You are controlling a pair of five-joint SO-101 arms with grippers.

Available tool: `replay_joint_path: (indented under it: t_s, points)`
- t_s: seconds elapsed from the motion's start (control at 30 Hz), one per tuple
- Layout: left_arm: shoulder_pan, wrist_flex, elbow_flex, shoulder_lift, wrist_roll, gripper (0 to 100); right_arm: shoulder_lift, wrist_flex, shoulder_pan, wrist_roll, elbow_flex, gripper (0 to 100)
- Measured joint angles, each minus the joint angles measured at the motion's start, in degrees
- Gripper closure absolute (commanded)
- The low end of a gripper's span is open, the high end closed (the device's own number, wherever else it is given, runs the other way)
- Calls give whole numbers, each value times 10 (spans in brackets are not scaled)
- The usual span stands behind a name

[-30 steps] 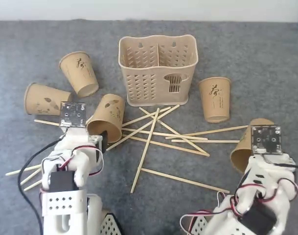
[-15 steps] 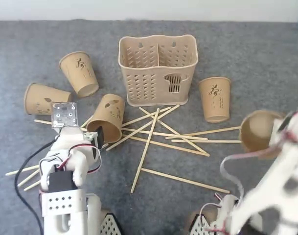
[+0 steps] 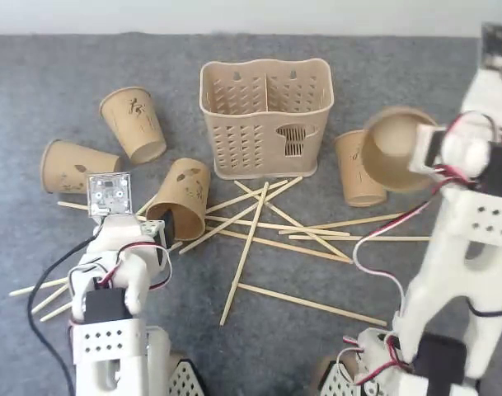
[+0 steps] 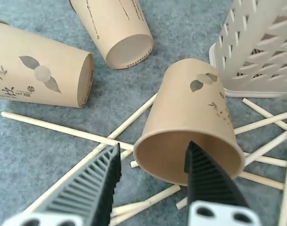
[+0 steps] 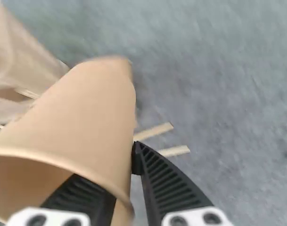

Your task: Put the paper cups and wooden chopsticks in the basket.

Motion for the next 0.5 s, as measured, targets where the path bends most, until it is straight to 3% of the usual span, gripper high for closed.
replay_joint_path:
  t_s: [0.3,0.5]
  points:
    - [0,-12,11,-1,0,791,113,-1,-154,-94,-190,991]
    - [0,-12,11,-1,0,791,206,-5,-205,-105,-307,991]
